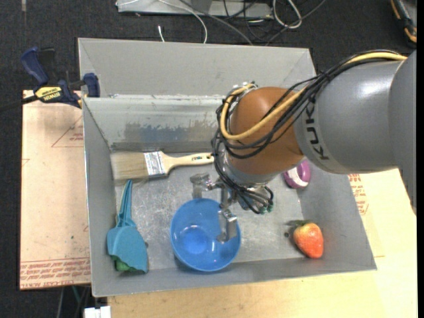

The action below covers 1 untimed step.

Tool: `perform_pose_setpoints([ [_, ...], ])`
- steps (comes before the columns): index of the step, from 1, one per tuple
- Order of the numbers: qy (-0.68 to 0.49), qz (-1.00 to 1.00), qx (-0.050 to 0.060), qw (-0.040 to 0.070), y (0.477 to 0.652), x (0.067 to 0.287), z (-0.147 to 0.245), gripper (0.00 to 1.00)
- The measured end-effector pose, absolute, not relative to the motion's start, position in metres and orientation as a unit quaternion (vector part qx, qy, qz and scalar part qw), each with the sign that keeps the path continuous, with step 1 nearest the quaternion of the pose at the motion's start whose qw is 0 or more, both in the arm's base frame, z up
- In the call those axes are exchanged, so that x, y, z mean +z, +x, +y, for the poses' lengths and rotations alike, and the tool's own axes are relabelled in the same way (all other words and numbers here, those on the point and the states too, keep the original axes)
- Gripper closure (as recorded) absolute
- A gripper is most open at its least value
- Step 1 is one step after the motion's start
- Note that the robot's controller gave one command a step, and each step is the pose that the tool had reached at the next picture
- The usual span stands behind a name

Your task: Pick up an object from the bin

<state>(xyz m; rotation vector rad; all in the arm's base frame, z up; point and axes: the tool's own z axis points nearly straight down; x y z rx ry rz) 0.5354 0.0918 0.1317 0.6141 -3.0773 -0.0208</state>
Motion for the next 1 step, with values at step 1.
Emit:
perform_pose_setpoints([
  [1,0.326,-0.945,-0.007,0.001,0.5301,0.0696,0.0844,0.00],
])
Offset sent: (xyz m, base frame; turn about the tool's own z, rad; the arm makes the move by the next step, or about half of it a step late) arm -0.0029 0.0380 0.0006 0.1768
